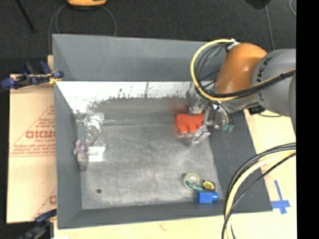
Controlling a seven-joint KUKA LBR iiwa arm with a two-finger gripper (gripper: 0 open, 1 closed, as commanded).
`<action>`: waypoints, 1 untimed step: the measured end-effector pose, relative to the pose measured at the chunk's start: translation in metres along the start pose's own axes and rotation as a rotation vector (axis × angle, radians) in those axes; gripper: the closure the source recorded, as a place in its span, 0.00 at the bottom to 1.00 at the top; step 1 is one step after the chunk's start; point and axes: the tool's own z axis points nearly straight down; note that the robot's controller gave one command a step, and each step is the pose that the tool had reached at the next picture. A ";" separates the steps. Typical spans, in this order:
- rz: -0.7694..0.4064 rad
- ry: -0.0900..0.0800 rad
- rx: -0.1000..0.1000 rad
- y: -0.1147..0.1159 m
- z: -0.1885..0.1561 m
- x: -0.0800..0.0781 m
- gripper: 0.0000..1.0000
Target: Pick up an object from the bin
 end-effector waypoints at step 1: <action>0.150 0.022 -0.003 0.003 -0.008 -0.010 0.00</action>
Offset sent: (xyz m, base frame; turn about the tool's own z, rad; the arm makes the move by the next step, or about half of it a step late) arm 0.0060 0.0030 0.0028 0.1524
